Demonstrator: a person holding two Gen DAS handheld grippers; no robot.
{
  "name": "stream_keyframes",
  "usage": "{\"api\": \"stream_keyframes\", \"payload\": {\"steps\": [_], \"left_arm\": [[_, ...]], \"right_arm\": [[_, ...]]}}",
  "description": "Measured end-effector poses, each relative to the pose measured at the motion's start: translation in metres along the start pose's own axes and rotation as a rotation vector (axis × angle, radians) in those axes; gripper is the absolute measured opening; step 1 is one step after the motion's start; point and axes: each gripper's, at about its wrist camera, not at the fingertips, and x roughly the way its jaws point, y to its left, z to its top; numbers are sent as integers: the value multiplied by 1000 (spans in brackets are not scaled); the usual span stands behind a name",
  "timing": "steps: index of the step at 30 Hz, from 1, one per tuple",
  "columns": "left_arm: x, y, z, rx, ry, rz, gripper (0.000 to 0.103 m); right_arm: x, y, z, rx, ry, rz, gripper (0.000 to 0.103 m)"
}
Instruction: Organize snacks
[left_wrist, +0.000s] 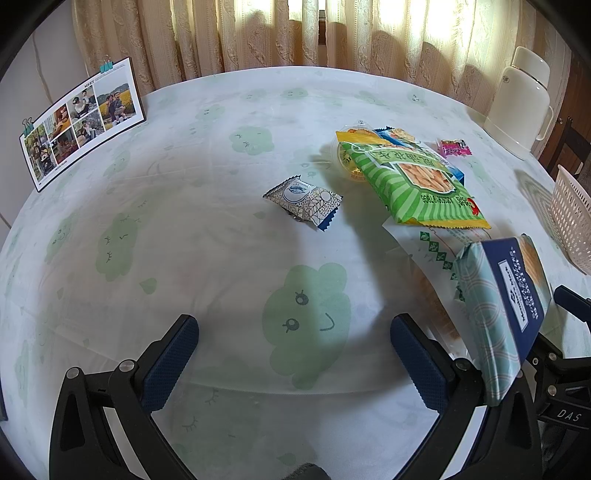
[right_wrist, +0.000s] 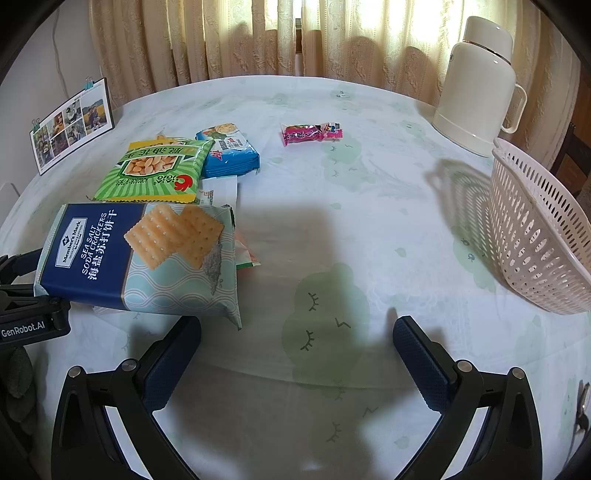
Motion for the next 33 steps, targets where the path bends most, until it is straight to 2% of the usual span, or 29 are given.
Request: {"api": "stream_keyframes", "payload": {"steps": [9,25,33], "left_arm": [[-1,1,1,4,3,-3,103],[-4,-4,-3,24,1,6,103],[-16,-4,-10,43,-49,16,102]], "right_arm": [[-2,-1,2,-38,28,28,103],[-7,4,-6,-81,18,75,103],[-20,-5,-14,-33,-32,178,103]]}}
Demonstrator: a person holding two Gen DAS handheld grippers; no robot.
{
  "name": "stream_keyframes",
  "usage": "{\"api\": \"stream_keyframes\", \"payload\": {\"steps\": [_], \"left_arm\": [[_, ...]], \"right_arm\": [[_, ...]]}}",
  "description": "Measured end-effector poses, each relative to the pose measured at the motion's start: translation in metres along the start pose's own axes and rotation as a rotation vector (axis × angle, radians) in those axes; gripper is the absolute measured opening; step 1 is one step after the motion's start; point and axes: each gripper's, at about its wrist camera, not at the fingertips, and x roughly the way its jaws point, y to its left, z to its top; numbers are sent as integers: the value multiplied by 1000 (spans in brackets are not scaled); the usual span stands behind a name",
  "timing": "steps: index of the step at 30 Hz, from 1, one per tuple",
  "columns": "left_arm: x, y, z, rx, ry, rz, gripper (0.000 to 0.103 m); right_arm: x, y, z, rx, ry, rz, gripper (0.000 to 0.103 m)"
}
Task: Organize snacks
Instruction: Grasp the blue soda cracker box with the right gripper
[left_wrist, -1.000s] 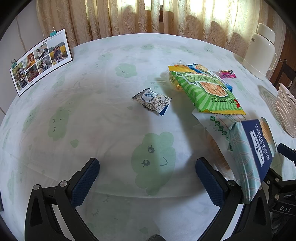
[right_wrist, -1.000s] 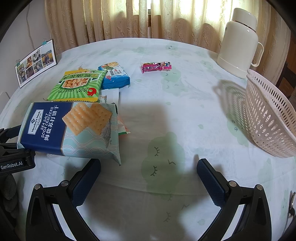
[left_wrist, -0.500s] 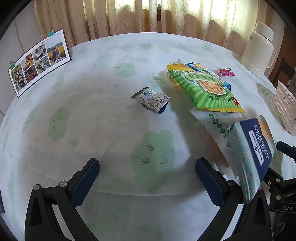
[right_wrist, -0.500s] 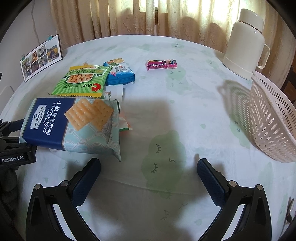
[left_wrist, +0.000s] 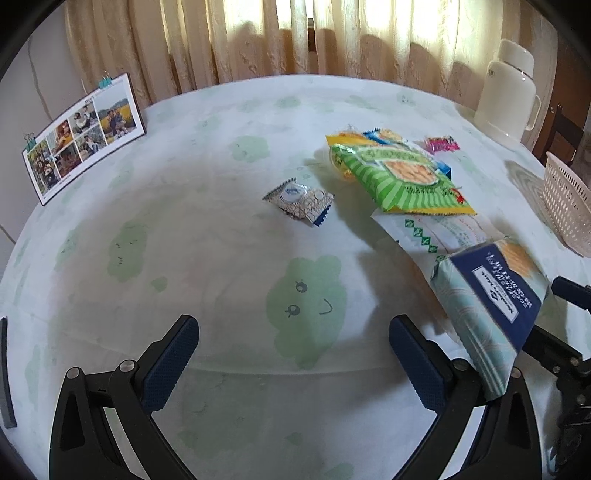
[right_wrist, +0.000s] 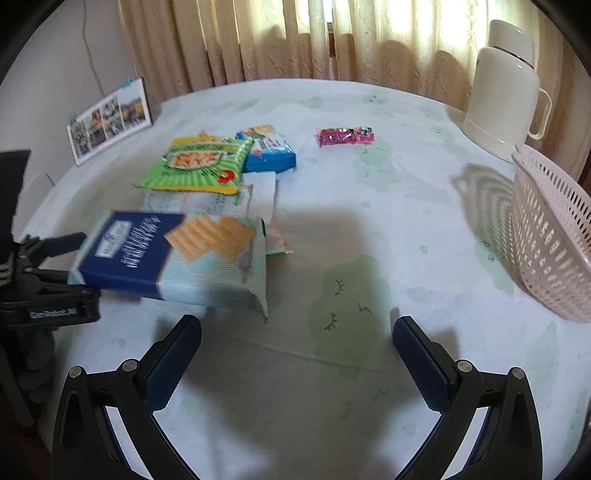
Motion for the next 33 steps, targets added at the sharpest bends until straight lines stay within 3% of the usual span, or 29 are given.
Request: {"api": "stream_keyframes", "payload": {"steps": [8,15,24,33], "left_arm": [[-23,5,-1,-14,-122,56,102],[-37,23,-1,-77,-183,53,102],[-33,37,-3,-131,-160,82,102],[-30,52,-4,-176,-141,102,102]], "right_arm": [[-11,3,-7,31,-32,71,103],[-12,7,-9,79,-31,115,103],[-15,18,-12,132,-13,203,103],[-1,42,-7,201,58,389,103]]}}
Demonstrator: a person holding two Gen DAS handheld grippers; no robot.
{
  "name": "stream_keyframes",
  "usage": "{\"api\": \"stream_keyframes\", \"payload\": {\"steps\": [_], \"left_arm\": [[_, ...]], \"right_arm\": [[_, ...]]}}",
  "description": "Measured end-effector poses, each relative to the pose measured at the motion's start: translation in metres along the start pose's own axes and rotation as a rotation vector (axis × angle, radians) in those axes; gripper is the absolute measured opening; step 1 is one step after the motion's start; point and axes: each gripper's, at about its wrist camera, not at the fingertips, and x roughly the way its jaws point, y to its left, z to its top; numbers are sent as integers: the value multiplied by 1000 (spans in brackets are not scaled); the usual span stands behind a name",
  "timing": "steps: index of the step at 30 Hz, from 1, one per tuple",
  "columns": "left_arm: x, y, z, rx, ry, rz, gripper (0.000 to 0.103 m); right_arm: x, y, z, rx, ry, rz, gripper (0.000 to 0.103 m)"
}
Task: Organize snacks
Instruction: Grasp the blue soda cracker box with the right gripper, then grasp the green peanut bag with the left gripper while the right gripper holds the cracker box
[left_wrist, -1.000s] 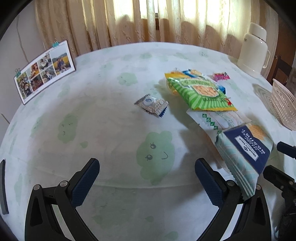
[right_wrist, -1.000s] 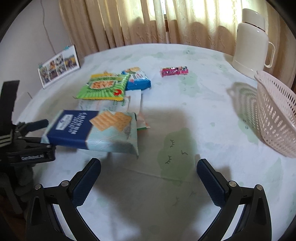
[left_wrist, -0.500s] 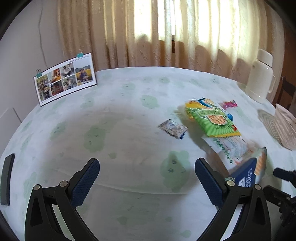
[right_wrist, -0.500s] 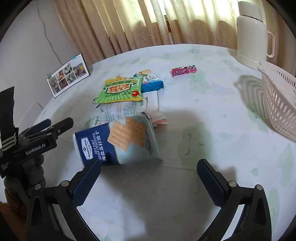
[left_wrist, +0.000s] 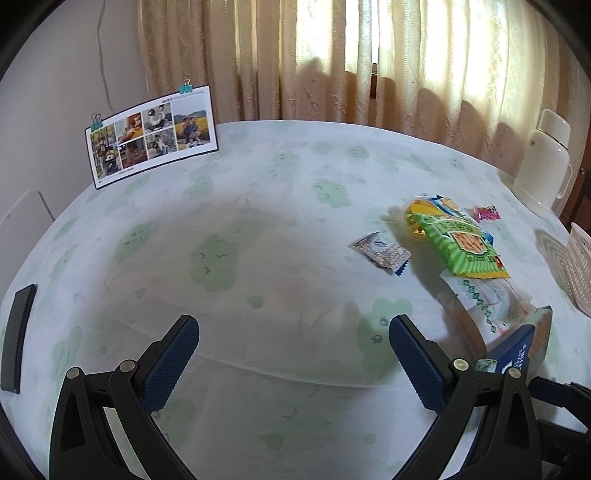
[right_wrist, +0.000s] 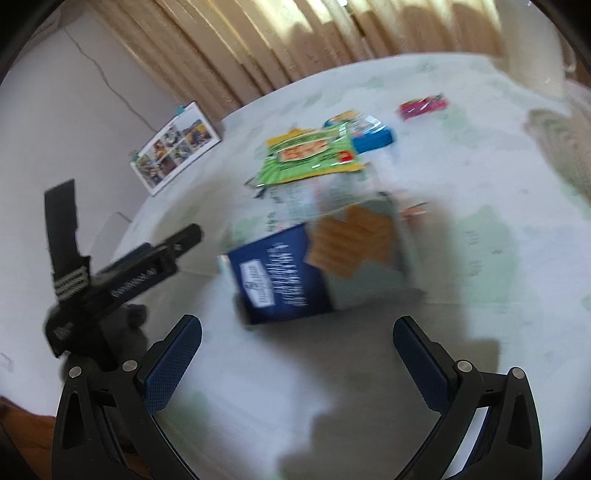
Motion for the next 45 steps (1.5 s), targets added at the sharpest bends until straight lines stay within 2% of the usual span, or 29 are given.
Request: {"api": "stream_keyframes", "payload": {"steps": [3,11,14,16,20,28,34,41,45], "left_arm": [[1,3,0,-9,3,-1,102],[5,9,0,-25,25,-4,102],[5,8,0,-19,25,-3,102],[5,8,0,-16,26,-1,102],[6,8,0,-14,31,3,102],[-2,5,6,44,24,7,102],[-10,-8,21,102,27,-12,102],[-9,-42,37,171,104,-114,102],[-2,-67,49,157,138,-199,102]], "right_arm": [[9,0,9,47,3,36,103],[18,-11,36,159,-78,-38,103],[19,-9,39,134,-90,-94,94],[19,-7,37,108,-101,-125,84],[15,-9,34,90,-120,-109,78],[-7,-8,22,12,-163,-184,53],[-19,-12,15,-32,-182,-270,52],[-36,-20,12,-36,-229,-291,52],[-38,-29,11,-14,-234,-279,52]]}}
